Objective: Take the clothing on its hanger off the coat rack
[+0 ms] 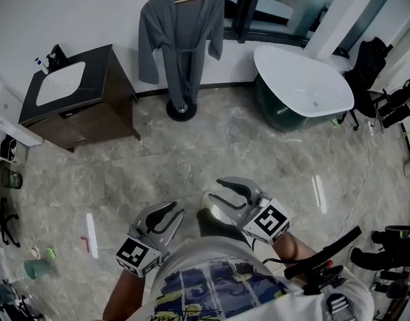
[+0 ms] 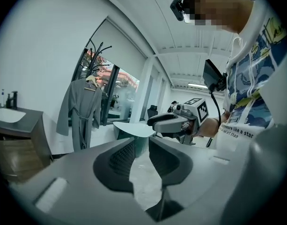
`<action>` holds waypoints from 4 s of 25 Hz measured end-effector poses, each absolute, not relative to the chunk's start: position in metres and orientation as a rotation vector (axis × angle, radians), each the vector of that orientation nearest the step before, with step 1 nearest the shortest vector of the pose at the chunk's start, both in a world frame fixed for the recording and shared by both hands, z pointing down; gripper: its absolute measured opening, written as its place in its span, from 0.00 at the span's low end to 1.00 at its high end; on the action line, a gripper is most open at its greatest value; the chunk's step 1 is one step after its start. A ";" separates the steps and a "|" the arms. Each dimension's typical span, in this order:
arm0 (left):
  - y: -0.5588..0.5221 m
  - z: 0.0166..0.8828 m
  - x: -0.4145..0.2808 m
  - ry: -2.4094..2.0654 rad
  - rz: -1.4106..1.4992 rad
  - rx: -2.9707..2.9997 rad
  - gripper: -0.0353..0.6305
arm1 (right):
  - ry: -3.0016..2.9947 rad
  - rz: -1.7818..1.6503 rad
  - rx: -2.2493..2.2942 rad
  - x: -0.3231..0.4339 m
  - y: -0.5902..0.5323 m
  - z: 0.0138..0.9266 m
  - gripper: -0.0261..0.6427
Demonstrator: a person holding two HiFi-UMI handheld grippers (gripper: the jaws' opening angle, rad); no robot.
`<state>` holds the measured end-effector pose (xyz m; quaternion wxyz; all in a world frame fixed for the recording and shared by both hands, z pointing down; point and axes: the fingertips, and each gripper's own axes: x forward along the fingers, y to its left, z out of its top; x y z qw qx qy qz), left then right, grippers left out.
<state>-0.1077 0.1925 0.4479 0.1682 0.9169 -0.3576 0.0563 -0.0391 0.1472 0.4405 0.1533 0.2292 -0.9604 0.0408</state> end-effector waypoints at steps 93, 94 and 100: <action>-0.571 0.324 -0.180 -0.812 0.959 2.825 0.06 | -2.441 0.430 1.341 0.010 -0.174 0.479 0.25; -0.569 0.320 -0.178 -0.813 0.952 2.829 0.06 | -2.439 0.424 1.343 0.014 -0.172 0.479 0.25; -0.546 0.305 -0.158 -0.795 0.920 2.850 0.06 | -2.467 0.419 1.346 0.037 -0.158 0.478 0.25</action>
